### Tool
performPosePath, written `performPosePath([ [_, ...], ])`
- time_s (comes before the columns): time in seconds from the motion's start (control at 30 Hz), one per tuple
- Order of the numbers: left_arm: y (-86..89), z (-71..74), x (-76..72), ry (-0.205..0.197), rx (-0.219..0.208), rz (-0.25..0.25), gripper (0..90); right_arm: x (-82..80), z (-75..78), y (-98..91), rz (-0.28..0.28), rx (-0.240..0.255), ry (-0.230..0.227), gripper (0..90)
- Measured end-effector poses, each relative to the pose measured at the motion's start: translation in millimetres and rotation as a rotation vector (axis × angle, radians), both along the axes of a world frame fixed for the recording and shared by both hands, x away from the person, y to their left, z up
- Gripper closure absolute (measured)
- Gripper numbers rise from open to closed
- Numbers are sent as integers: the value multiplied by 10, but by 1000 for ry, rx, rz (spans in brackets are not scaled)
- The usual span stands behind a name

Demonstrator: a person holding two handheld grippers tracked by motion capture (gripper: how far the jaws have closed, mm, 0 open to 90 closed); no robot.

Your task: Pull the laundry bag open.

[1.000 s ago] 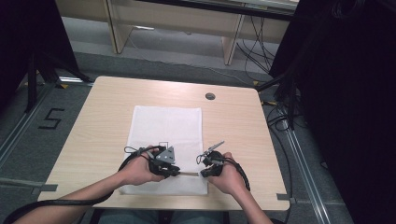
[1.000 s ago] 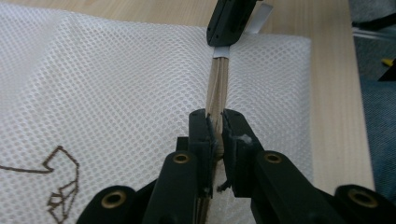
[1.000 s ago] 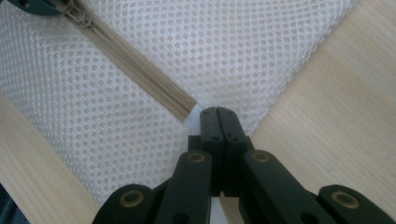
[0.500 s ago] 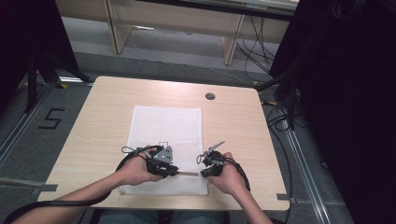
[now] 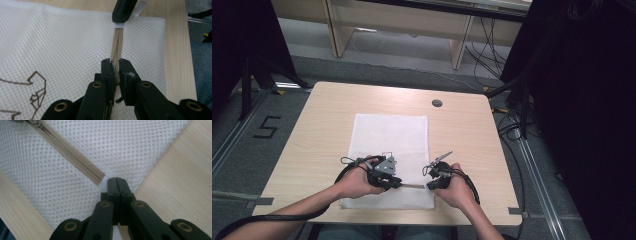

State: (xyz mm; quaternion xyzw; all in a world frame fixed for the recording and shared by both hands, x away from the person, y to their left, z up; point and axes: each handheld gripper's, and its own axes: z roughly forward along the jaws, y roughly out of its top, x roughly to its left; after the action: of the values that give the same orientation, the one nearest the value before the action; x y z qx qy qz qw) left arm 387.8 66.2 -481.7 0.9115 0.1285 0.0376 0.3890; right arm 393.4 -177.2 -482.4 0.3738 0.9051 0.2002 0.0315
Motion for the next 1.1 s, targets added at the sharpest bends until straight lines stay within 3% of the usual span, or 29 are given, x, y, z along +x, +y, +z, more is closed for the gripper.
performPosePath([
  [0.1, 3, 2, -13, 10, -13, 8, 824, 0, -2, -1, -6, 3, 0, 900],
  [0.13, 10, 1, -9, -8, -1, 2, 824, 1, -3, 0, -6, 3, -1, 900],
  [0.2, 18, -3, -12, 8, -10, 9, 824, 1, -2, 1, -6, 2, -2, 900],
  [0.37, 58, 16, -15, 0, 2, 3, 824, 0, -1, -2, -6, 2, 2, 900],
  [0.43, 78, 16, -16, 9, -6, 11, 824, -10, 0, 5, -28, 7, 16, 900],
  [0.63, 91, 11, -11, 3, 17, 4, 824, -5, 1, 1, -20, 1, 9, 900],
  [1.0, 145, 15, -14, 8, 18, 4, 824, -1, 0, 3, 3, -4, -4, 900],
  [1.03, 176, 16, -12, 23, 10, 15, 824, -13, 7, 12, -6, -10, 0, 900],
  [1.1, 202, 19, -8, 10, 25, 11, 824, -6, 5, 15, 4, -12, -5, 900],
])
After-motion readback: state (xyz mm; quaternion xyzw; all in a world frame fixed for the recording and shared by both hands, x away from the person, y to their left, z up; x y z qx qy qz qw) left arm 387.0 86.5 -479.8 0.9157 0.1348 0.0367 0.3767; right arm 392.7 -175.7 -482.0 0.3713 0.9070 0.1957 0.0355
